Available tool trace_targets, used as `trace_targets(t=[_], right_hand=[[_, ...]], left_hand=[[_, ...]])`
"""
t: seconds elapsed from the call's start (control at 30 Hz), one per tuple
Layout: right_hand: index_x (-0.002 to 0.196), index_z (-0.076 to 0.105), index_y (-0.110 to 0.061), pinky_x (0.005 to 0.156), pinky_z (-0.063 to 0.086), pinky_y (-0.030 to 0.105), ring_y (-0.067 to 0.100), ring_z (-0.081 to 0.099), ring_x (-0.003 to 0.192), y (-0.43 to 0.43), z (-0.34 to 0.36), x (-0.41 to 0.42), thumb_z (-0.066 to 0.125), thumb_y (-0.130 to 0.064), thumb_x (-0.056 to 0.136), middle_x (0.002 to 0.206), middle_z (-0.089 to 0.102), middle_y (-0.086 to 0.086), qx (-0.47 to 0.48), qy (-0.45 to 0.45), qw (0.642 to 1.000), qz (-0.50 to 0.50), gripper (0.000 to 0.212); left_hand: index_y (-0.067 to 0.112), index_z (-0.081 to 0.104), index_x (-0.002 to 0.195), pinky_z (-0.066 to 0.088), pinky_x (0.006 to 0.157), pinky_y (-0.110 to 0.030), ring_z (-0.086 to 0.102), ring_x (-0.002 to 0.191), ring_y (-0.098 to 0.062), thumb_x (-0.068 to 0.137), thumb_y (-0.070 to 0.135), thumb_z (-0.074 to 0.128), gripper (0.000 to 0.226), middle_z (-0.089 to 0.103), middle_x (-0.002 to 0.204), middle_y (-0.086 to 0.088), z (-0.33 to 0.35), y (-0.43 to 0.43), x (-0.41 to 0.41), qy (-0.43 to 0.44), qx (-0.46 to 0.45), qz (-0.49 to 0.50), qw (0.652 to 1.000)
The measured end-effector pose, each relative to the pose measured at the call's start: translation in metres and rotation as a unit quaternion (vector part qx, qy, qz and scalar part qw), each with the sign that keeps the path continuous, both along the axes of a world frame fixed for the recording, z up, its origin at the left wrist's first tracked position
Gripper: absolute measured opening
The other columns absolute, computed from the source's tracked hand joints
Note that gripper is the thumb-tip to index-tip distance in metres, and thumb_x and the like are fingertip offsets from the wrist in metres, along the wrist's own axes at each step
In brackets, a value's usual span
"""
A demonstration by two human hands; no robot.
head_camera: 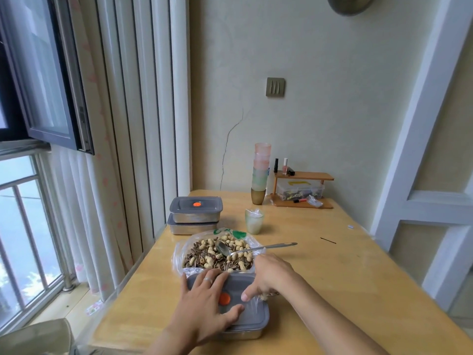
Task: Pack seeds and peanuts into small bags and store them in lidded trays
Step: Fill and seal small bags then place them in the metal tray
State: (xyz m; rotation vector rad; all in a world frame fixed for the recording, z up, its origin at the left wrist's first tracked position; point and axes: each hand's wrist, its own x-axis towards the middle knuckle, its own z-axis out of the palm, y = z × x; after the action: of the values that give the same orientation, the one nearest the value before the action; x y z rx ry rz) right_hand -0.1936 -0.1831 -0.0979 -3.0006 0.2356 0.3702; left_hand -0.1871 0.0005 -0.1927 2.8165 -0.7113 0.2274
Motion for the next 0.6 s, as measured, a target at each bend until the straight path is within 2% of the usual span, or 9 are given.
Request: trace_targets(t=[0.07,0.13,0.2,0.3,0.4,0.43,0.5,0.57,0.6], right_hand=[[0.116,0.061,-0.012,0.08,0.044,0.032,0.026,0.061,0.116,0.002,0.0,-0.001,0.086,-0.062,0.072,0.124,0.064,0.007,-0.002,-0.006,1.0,-0.009,0.071],[0.114,0.061,-0.012,0.081,0.045,0.032,0.026,0.062,0.119,0.002,0.0,0.0,0.086,-0.061,0.072,0.128,0.065,0.008,0.004,-0.011,1.0,-0.015,0.07],[0.107,0.062,-0.012,0.08,0.046,0.031,0.024,0.065,0.113,0.002,0.003,0.0,0.087,-0.06,0.071,0.121,0.069,0.006,0.009,-0.008,1.0,-0.016,0.065],[0.084,0.063,-0.015,0.073,0.053,0.029,0.016,0.068,0.08,0.0,0.008,0.0,0.089,-0.056,0.072,0.097,0.079,-0.001,0.024,0.013,1.0,-0.016,0.05],[0.097,0.061,-0.016,0.066,0.048,0.031,0.019,0.061,0.08,-0.006,0.013,-0.001,0.088,-0.054,0.072,0.094,0.071,-0.002,0.07,0.001,0.998,-0.007,0.053],[0.098,0.057,-0.018,0.062,0.044,0.031,0.019,0.057,0.078,-0.011,0.013,-0.002,0.086,-0.052,0.075,0.092,0.065,0.0,0.097,-0.011,0.995,-0.007,0.051],[0.096,0.053,-0.019,0.056,0.042,0.031,0.019,0.055,0.066,-0.024,0.015,-0.004,0.082,-0.04,0.084,0.091,0.07,0.006,0.238,-0.019,0.971,-0.031,0.037],[0.1,0.055,-0.016,0.046,0.043,0.028,0.018,0.058,0.055,-0.036,0.022,-0.007,0.075,-0.025,0.093,0.098,0.078,0.015,0.385,0.001,0.921,-0.06,0.024],[0.102,0.057,-0.014,0.043,0.043,0.026,0.017,0.059,0.053,-0.043,0.027,-0.009,0.073,-0.021,0.095,0.096,0.079,0.013,0.423,0.004,0.904,-0.064,0.019]], left_hand=[[0.038,0.031,0.156,0.0,0.121,-0.055,0.016,0.154,-0.007,0.067,0.1,0.001,0.112,0.031,0.156,0.022,0.0,0.001,0.0,0.009,-0.017,-0.002,1.0],[0.039,0.026,0.157,-0.002,0.121,-0.054,0.013,0.155,-0.005,0.079,0.095,0.015,0.097,0.026,0.159,0.022,0.003,0.001,-0.001,0.029,-0.006,0.001,1.0],[0.041,0.018,0.157,-0.001,0.123,-0.053,0.009,0.155,-0.003,0.08,0.09,0.023,0.091,0.018,0.161,0.023,0.006,0.001,-0.003,0.035,0.007,0.006,0.999],[0.046,0.014,0.155,0.006,0.124,-0.049,0.013,0.154,-0.002,0.074,0.094,0.013,0.094,0.014,0.161,0.024,0.007,0.001,-0.005,0.016,-0.01,0.007,1.0],[0.047,0.019,0.156,0.007,0.125,-0.047,0.018,0.153,-0.002,0.066,0.101,-0.001,0.106,0.018,0.161,0.024,0.004,0.003,-0.006,-0.01,-0.057,0.001,0.998],[0.048,0.022,0.155,0.006,0.125,-0.047,0.018,0.153,-0.001,0.068,0.1,0.0,0.103,0.02,0.16,0.025,0.003,0.005,-0.006,-0.02,-0.077,-0.007,0.997],[0.049,0.031,0.151,0.011,0.126,-0.043,0.018,0.151,0.004,0.083,0.092,0.01,0.082,0.023,0.155,0.029,0.004,0.008,-0.006,-0.046,-0.139,-0.025,0.989],[0.044,0.045,0.142,0.029,0.117,-0.036,0.032,0.142,0.006,0.097,0.073,0.026,0.057,0.036,0.148,0.027,0.005,0.012,-0.004,-0.062,-0.282,-0.018,0.957],[0.04,0.051,0.137,0.037,0.11,-0.034,0.042,0.133,0.003,0.1,0.064,0.03,0.049,0.044,0.142,0.022,0.008,0.014,-0.002,-0.058,-0.364,0.008,0.93]])
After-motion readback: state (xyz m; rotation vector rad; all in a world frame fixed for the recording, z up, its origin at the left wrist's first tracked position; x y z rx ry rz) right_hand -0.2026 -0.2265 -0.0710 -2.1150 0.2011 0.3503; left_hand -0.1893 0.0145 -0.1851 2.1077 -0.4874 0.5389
